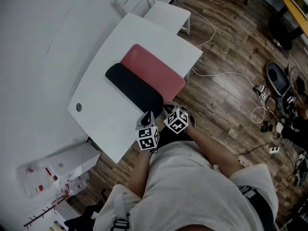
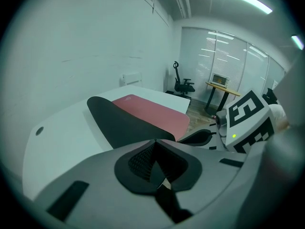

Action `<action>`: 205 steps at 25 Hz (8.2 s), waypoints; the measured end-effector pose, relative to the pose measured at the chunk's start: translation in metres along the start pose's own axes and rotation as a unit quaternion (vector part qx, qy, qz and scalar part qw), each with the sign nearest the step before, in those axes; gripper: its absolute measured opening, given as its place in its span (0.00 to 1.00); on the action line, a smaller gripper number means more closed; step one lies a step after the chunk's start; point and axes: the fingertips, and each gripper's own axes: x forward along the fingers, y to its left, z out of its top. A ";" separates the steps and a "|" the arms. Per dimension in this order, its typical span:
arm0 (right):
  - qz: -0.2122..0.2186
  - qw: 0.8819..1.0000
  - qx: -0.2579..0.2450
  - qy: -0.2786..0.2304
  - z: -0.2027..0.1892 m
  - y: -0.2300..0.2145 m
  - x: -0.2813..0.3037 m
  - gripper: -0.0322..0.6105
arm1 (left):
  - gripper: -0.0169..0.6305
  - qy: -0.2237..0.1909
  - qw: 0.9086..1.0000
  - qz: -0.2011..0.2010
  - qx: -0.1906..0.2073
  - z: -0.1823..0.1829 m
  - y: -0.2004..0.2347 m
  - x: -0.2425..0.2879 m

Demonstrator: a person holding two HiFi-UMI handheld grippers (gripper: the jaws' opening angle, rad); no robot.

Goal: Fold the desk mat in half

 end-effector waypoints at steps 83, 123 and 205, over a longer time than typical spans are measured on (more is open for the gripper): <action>-0.052 0.995 0.080 -0.012 -0.010 -0.085 -0.031 0.12 | 0.05 0.030 0.993 -0.082 0.074 0.065 -0.063 0.082; -0.075 0.992 0.097 -0.007 -0.011 -0.113 -0.040 0.12 | 0.05 0.035 0.991 -0.106 0.080 0.074 -0.075 0.096; 0.094 0.985 -0.041 0.136 -0.025 -0.146 -0.039 0.14 | 0.04 -0.006 0.992 0.022 -0.125 0.088 -0.081 0.107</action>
